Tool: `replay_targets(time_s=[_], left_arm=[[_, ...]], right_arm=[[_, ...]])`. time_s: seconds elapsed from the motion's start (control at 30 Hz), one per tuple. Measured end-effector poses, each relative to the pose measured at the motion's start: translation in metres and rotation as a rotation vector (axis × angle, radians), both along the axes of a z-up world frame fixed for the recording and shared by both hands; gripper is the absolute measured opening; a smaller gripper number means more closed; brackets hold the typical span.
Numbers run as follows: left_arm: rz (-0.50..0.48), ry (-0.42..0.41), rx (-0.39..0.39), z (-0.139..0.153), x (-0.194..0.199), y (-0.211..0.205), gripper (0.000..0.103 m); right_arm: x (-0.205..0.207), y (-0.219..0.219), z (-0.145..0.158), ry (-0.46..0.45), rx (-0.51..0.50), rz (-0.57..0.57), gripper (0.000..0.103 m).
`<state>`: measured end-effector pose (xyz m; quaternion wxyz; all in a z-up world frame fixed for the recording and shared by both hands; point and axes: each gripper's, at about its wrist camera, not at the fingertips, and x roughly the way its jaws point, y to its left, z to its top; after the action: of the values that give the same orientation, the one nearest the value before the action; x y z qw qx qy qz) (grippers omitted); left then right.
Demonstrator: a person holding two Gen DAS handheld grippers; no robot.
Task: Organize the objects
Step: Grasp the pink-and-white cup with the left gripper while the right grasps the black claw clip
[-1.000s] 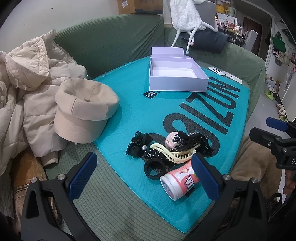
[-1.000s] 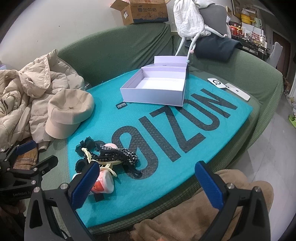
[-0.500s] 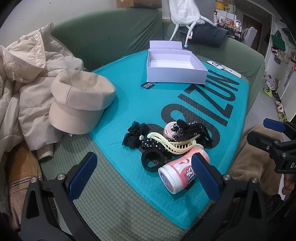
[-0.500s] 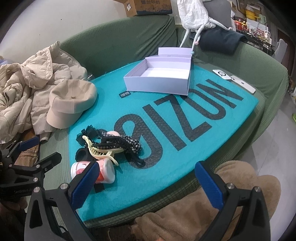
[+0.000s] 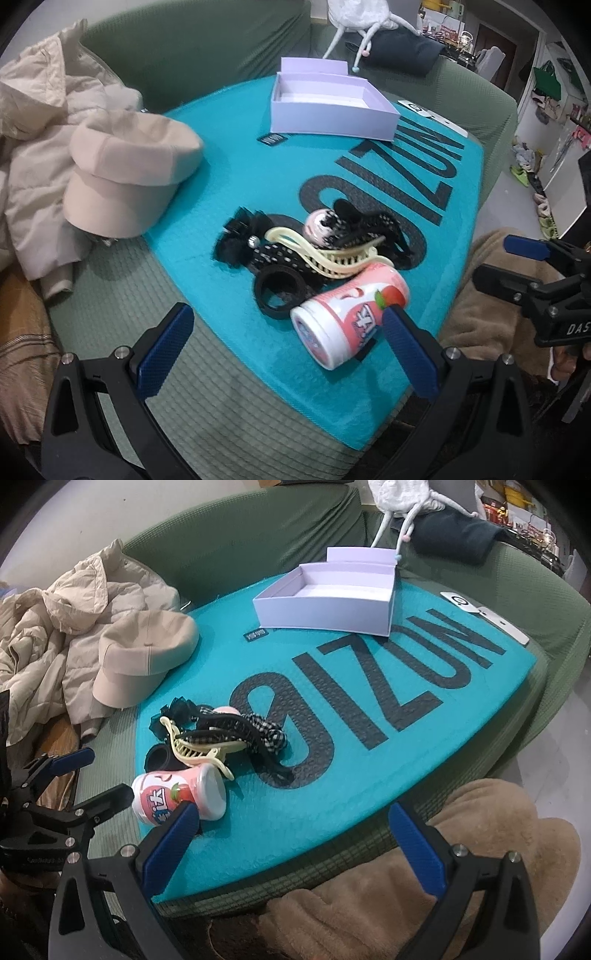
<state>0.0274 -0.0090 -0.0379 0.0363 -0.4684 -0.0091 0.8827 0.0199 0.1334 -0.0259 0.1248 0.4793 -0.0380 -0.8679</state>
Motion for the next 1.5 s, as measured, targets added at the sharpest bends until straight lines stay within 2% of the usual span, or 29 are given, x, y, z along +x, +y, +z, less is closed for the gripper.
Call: replay_targets(time_s=[0.13,0.37,0.63,0.8,0.87,1.07,1.2,1.33,1.47,1.5], left_arm=[[-0.022,-0.025,0.039,-0.007,-0.003,0.006,0.102],[-0.042,-0.068,0.061,-0.019,-0.012,0.017,0.102],[-0.059,-0.136,0.123,-0.027,-0.025,0.029,0.102],[-0.070,-0.168,0.102,-0.031,-0.031,0.041,0.102],[-0.065,-0.177,0.092,-0.033,-0.034,0.043,0.102],[-0.034,-0.213,0.079,-0.041,-0.042,0.045,0.102],[-0.016,-0.209,0.054,-0.042,-0.047,0.050,0.102],[0.012,-0.208,0.035,-0.043,-0.053,0.053,0.102],[0.026,-0.214,-0.007,-0.046,-0.055,0.056,0.101],[0.031,-0.215,-0.020,-0.046,-0.055,0.057,0.098]], right_arm=[[-0.001,0.000,-0.003,0.008,0.013,0.017,0.103],[-0.011,0.005,-0.016,-0.016,0.015,0.031,0.099],[-0.030,0.007,-0.037,-0.039,0.021,0.117,0.078],[-0.044,0.000,-0.048,-0.062,-0.027,0.214,0.067],[-0.049,-0.004,-0.051,-0.064,-0.034,0.249,0.057],[-0.058,-0.012,-0.056,-0.029,-0.010,0.328,0.043],[-0.065,-0.019,-0.058,-0.009,-0.013,0.390,0.038],[-0.068,-0.021,-0.061,0.004,-0.031,0.426,0.019],[-0.070,-0.019,-0.062,0.004,-0.062,0.442,0.016],[-0.069,-0.018,-0.062,0.005,-0.067,0.445,0.015]])
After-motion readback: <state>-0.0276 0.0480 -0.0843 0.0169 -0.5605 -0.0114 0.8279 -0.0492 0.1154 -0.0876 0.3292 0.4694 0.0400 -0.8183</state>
